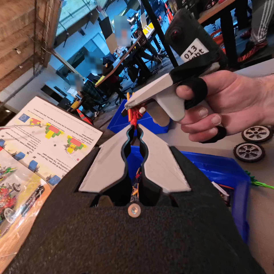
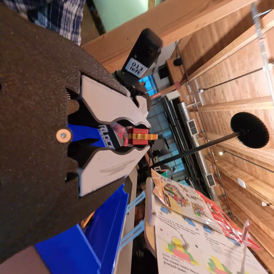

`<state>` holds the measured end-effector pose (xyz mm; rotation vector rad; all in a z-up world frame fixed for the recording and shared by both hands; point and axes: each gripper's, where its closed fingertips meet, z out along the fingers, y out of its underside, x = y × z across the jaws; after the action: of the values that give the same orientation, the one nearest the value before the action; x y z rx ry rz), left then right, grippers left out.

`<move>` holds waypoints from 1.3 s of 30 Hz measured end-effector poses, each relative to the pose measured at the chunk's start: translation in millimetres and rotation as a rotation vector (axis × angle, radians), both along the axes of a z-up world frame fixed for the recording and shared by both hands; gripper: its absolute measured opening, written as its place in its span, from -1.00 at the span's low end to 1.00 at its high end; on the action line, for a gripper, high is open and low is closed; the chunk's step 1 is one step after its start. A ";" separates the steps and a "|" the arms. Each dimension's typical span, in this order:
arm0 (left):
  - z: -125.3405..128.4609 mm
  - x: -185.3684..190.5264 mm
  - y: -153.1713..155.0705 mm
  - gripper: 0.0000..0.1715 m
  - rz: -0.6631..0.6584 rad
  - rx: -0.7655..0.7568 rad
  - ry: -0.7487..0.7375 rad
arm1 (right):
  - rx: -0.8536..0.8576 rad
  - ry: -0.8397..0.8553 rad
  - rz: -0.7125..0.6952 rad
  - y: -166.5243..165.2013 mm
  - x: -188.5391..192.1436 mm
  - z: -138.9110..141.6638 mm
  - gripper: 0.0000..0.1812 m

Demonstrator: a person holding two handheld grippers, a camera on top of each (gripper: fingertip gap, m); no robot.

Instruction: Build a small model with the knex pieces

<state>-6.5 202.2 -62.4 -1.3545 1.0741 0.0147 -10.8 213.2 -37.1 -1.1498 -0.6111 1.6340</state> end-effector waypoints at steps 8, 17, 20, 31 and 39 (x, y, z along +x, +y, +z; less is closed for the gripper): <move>7.4 6.2 -9.7 -1.00 -0.216 -0.360 -0.389 | 0.202 -0.089 -0.139 -5.1 3.4 5.0 -0.80; 13.9 10.6 -22.7 -1.00 -0.445 -0.603 -0.627 | 0.342 -0.128 -0.204 -13.6 4.9 10.4 -0.81; 14.6 9.7 -24.6 -1.00 -0.496 -0.649 -0.675 | 0.389 -0.150 -0.235 -16.2 4.0 11.2 -0.79; 11.8 6.0 -20.8 -0.95 -0.511 -0.706 -0.731 | 0.530 -0.246 -0.337 -20.3 -1.6 8.1 -0.78; 7.9 4.3 -18.3 -0.97 -0.488 -0.720 -0.717 | 0.627 -0.333 -0.426 -18.4 -5.1 2.8 -0.77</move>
<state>-2.2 183.8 -54.5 -1.4904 0.7684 -1.2260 -15.9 194.8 -34.3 -0.9886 -0.9346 0.8038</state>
